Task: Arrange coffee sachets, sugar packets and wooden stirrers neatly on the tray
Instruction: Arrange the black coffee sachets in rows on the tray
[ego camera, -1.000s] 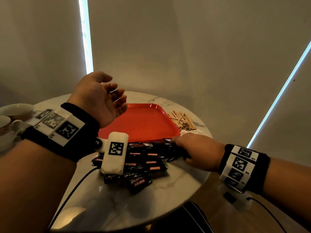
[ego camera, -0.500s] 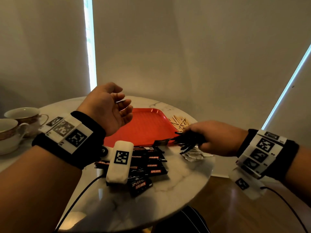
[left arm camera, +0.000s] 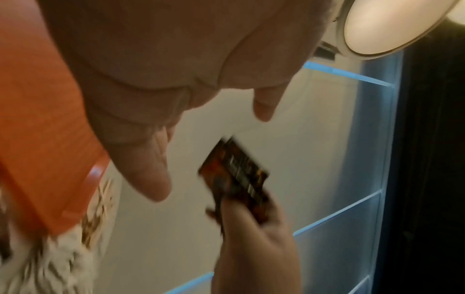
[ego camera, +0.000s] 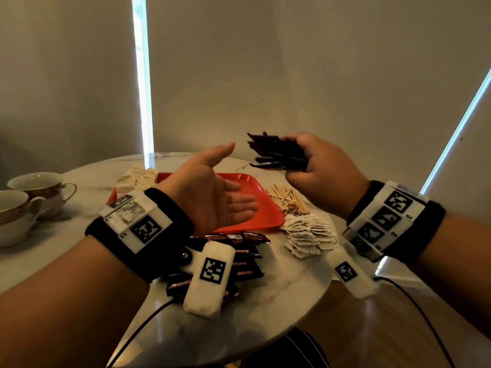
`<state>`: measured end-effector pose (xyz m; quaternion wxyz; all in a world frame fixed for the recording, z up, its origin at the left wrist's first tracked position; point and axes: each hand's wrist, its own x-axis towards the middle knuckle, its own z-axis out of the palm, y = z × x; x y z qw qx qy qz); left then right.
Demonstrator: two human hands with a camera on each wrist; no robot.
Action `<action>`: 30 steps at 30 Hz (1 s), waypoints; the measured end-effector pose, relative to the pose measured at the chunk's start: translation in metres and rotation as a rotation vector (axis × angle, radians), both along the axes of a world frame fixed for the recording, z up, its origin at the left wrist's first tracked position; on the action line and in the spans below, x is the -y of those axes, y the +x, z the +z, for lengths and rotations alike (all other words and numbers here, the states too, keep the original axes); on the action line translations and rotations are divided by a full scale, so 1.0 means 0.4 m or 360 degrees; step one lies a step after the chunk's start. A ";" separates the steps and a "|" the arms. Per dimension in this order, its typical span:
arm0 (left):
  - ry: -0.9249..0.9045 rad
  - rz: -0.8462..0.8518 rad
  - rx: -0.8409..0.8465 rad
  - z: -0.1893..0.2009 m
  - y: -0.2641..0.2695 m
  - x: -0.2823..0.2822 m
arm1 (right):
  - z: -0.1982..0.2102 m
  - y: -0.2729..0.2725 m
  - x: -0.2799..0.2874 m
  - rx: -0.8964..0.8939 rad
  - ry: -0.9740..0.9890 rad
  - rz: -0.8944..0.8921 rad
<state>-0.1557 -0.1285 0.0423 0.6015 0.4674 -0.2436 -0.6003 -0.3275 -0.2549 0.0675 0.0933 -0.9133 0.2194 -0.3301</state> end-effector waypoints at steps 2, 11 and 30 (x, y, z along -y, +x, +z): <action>-0.0117 -0.0126 -0.0075 0.000 -0.029 0.008 | -0.017 0.053 -0.038 0.0152 -0.0028 0.0149; -0.0631 0.0365 -0.0129 -0.012 0.010 0.001 | -0.074 0.143 -0.092 -0.0075 0.0221 0.0630; -0.0476 -0.0098 0.0068 -0.054 0.037 -0.013 | -0.063 0.166 -0.058 -0.0198 0.0698 0.0684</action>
